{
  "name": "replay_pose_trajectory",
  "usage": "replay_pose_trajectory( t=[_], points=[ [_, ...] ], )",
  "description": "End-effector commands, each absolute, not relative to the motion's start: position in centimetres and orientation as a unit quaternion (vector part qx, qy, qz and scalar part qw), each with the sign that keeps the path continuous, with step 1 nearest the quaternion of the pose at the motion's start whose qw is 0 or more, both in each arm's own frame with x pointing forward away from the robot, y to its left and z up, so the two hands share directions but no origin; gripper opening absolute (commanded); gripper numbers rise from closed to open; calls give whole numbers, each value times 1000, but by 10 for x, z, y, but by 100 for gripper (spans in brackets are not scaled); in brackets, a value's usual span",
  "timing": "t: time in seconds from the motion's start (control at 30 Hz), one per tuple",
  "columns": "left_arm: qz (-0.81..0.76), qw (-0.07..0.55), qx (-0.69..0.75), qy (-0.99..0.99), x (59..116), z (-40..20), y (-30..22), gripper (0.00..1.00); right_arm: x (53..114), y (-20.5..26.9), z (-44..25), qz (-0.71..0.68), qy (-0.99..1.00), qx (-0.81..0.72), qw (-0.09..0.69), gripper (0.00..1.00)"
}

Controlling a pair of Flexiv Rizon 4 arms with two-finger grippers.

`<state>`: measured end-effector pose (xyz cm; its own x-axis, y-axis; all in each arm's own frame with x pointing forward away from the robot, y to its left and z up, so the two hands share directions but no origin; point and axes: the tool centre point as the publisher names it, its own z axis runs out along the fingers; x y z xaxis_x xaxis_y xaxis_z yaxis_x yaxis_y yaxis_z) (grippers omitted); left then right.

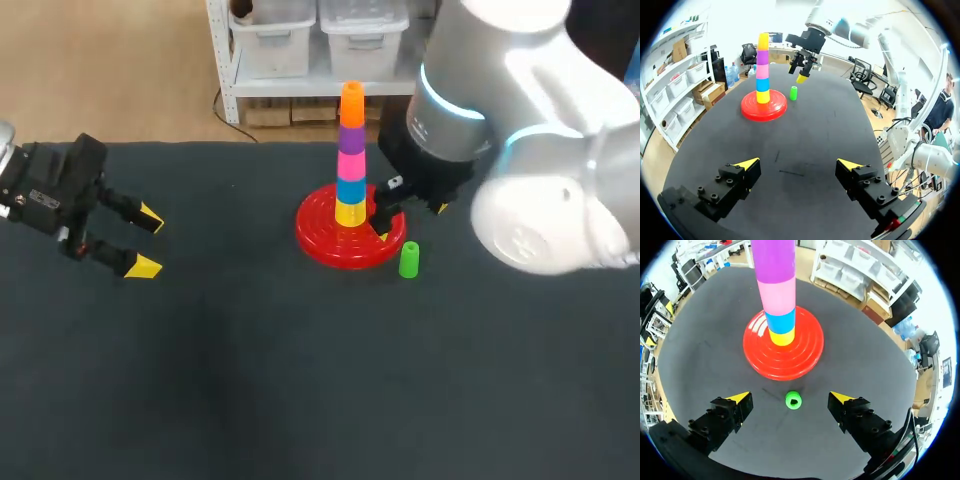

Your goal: Pick up and stack the cylinders on the red base in this order: pink,purple,orange,green

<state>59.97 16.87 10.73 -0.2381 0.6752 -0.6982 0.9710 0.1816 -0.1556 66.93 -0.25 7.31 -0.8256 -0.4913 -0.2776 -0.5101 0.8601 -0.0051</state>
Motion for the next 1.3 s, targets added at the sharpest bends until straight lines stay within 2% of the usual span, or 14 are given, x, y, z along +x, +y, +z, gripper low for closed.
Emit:
replay_pose_trajectory(
  t=[0.03, 0.6, 0.73, 0.77, 0.9, 1.3],
  points=[
    [-299, 249, 566, 727, 599, 106, 170, 100, 668, -1, 63, 58, 916, -269, 293, 100],
    [-299, 249, 566, 727, 599, 106, 170, 100, 670, -17, 36, 44, 947, -237, 213, 100],
    [-299, 249, 566, 727, 599, 106, 170, 100, 670, -19, 34, 43, 949, -238, 204, 85],
    [-299, 249, 566, 727, 599, 106, 170, 100, 670, -19, 34, 41, 949, -241, 199, 76],
    [-299, 249, 566, 727, 599, 106, 170, 100, 671, -19, 31, 41, 949, -251, 185, 60],
    [-299, 249, 566, 727, 599, 106, 170, 100, 679, -13, 25, 44, 947, -280, 151, 60]
  ],
)
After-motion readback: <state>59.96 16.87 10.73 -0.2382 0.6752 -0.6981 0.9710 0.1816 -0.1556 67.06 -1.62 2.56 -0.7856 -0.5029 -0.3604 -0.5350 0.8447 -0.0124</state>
